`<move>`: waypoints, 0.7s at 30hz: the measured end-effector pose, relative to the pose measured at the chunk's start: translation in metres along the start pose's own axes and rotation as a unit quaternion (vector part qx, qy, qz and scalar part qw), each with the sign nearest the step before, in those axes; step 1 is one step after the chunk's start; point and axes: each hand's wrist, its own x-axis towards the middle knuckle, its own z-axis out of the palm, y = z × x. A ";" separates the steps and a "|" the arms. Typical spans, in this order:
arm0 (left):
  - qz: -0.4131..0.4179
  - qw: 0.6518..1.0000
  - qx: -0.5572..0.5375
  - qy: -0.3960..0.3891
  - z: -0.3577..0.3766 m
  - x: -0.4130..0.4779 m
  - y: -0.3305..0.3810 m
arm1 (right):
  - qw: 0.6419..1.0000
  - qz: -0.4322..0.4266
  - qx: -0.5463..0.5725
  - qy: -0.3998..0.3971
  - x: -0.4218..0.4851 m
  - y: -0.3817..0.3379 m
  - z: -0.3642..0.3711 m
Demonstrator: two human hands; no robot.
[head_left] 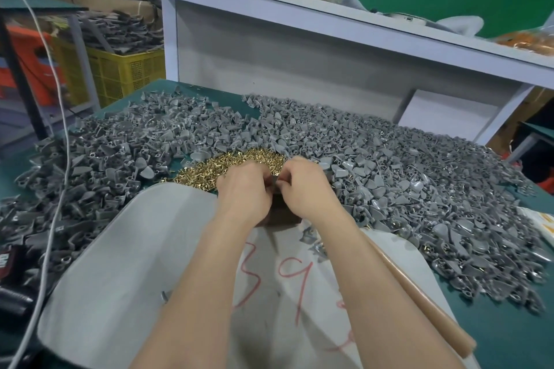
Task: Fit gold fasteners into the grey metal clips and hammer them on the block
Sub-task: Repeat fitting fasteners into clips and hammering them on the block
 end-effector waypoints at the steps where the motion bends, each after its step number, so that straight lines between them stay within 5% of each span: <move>1: 0.000 1.000 0.000 0.000 0.000 0.000 0.000 | 1.000 0.002 0.004 -0.003 -0.001 0.000 0.000; 6: -0.022 0.999 -0.030 0.009 -0.001 -0.002 0.000 | 0.988 0.068 0.125 0.053 -0.015 0.024 -0.006; 8: -0.025 0.999 -0.034 0.010 0.000 -0.002 0.000 | 0.984 0.145 0.082 0.066 -0.026 0.047 -0.015; 11: -0.023 0.999 -0.035 0.002 0.000 -0.002 0.000 | 0.971 0.218 -0.060 -0.071 -0.037 0.064 -0.016; 13: -0.022 0.999 -0.033 -0.003 0.000 -0.002 0.000 | 0.971 0.209 -0.056 -0.101 -0.038 0.064 -0.010; 21: -0.019 1.000 -0.020 -0.003 0.000 -0.003 0.002 | 0.990 0.072 0.088 0.077 -0.045 0.049 -0.037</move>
